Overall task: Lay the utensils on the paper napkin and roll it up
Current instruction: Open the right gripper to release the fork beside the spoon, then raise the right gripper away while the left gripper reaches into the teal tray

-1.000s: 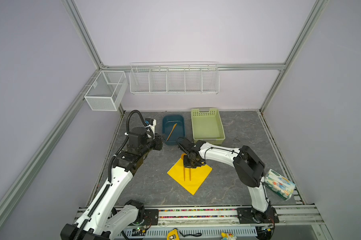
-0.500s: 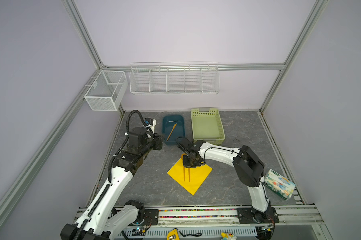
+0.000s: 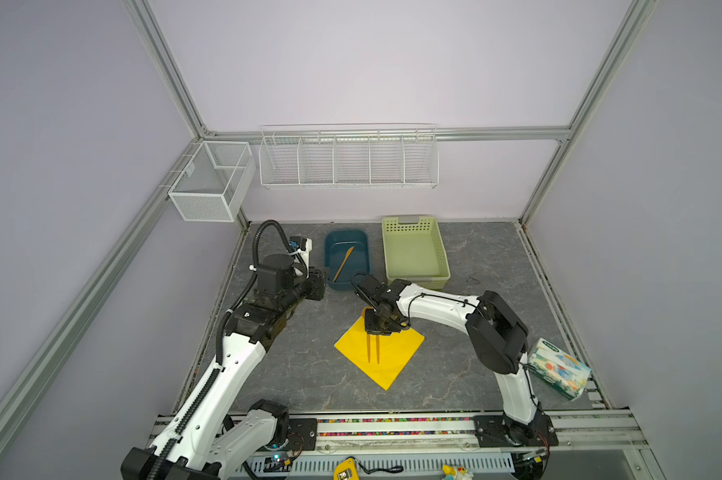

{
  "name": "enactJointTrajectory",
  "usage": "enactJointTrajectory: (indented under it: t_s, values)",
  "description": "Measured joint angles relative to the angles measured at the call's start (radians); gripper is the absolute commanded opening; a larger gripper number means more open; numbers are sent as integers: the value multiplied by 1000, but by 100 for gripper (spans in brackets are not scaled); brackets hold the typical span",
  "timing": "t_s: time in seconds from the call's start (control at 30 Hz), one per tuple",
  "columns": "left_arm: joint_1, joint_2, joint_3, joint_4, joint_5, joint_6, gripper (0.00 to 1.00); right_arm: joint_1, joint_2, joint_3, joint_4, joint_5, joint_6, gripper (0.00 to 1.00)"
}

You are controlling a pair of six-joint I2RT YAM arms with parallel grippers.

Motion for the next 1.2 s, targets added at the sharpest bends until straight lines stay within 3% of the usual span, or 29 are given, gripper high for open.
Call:
enactJointTrajectory:
  t_s: [0.47, 0.7, 1.2]
  values:
    - [0, 1, -1, 0, 0, 0, 43, -1, -10, 0, -3, 1, 0, 22]
    - [0, 33, -1, 0, -8, -12, 44, -20, -126, -30, 26, 1, -16, 24]
    - [0, 316, 204, -121, -60, -89, 43, -156, -346, -205, 96, 5, -72, 24]
